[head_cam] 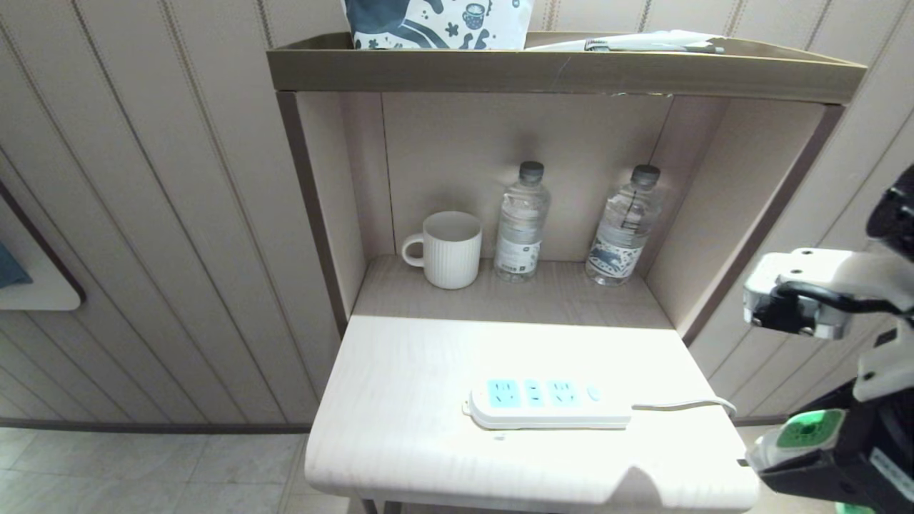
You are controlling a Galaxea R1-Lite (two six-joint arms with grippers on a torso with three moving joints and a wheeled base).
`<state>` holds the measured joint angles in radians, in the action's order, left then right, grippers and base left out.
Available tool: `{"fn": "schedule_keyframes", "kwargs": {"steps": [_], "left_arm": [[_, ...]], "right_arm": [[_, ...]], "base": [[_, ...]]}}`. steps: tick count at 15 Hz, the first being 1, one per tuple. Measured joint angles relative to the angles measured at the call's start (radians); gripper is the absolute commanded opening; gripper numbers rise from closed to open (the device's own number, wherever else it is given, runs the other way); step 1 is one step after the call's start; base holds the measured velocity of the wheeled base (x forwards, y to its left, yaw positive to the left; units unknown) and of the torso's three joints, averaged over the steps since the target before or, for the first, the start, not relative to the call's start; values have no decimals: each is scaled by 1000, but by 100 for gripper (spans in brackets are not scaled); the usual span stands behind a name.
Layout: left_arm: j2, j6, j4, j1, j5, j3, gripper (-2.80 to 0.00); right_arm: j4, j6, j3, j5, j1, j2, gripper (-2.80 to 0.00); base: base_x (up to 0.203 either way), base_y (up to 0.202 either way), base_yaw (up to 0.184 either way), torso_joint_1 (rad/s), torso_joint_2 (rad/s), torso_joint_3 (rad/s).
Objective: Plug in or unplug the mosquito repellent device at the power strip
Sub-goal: Insert the plug into the socket
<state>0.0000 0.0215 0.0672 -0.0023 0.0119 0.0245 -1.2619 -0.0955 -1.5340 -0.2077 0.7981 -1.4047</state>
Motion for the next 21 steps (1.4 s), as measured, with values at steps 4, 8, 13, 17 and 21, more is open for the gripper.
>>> {"fn": "schedule_keyframes", "kwargs": {"steps": [4, 8, 13, 17, 21], "left_arm": [[0, 0, 0, 0, 0, 0, -280], [0, 0, 0, -1, 0, 0, -280], [0, 0, 0, 0, 0, 0, -280], [0, 0, 0, -1, 0, 0, -280], [0, 0, 0, 0, 0, 0, -280]], "right_arm": [[37, -9, 14, 7, -18, -4, -280], [81, -9, 48, 32, -18, -4, -280], [122, -26, 72, 40, -15, 20, -280], [149, -20, 75, 20, -2, 52, -280], [180, -18, 105, -2, -2, 52, -280]], "base": [[0, 0, 0, 0, 0, 0], [0, 0, 0, 0, 0, 0], [0, 0, 0, 0, 0, 0], [0, 0, 0, 0, 0, 0], [0, 0, 0, 0, 0, 0]]}}
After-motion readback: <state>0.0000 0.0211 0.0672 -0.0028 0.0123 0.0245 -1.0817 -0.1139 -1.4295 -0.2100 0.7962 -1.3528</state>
